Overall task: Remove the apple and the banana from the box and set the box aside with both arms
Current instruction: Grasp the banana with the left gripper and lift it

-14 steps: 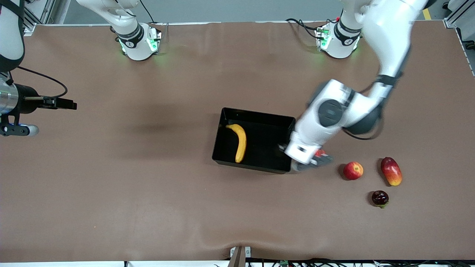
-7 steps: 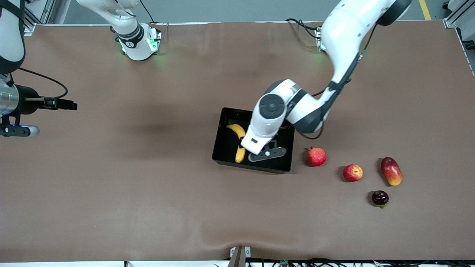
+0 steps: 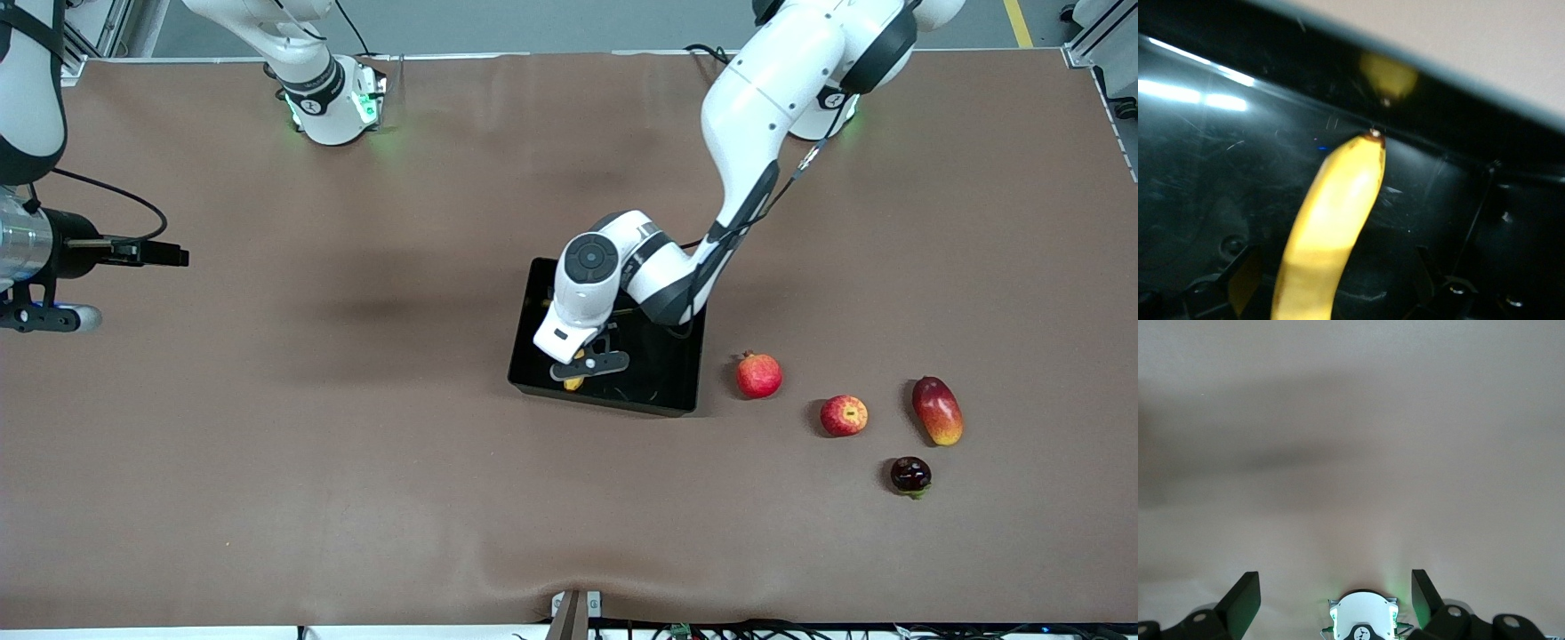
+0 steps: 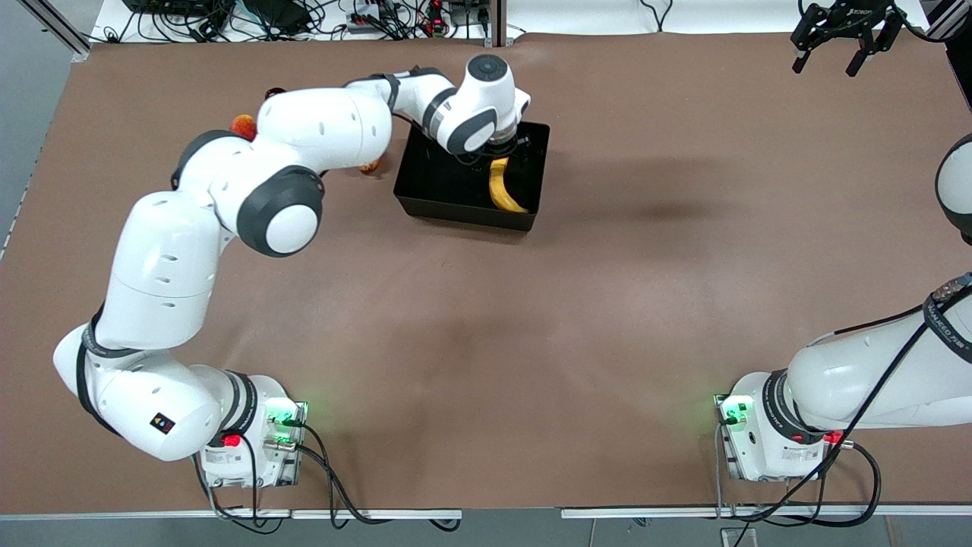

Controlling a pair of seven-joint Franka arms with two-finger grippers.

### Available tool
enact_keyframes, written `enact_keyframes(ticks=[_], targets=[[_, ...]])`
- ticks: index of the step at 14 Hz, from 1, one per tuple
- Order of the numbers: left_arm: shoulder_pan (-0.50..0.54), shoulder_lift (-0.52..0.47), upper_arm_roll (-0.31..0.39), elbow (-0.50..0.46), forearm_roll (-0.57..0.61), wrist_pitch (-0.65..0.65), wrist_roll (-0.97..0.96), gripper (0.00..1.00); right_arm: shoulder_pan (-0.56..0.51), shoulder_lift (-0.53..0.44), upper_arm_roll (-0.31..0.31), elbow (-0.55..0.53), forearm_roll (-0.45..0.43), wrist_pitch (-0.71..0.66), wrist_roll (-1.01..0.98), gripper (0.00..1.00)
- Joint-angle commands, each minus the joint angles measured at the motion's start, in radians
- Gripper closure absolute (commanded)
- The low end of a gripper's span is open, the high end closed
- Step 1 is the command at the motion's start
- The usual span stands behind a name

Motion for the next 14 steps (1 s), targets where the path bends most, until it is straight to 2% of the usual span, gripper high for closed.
enact_keyframes(ticks=[1,4,8,11,14], targets=[[-0.031,0.033,0.029,0.042,0.013,0.008,-0.022,0.01,-0.009,0.029,0.003,0.018,-0.010,0.000,-0.007,0.00],[-0.043,0.039,0.031,0.040,0.016,0.028,-0.020,0.99,-0.004,0.066,0.003,0.019,0.001,0.017,-0.005,0.00],[-0.036,-0.029,0.054,0.037,0.040,0.011,-0.007,1.00,0.001,0.098,0.004,0.022,0.001,0.021,-0.007,0.00],[-0.028,-0.131,0.060,0.039,0.049,-0.088,-0.002,1.00,0.002,0.115,0.004,0.022,0.003,0.075,-0.007,0.00],[0.032,-0.262,0.058,0.029,0.051,-0.179,0.030,1.00,0.008,0.123,0.006,0.021,0.009,0.079,-0.005,0.00]])
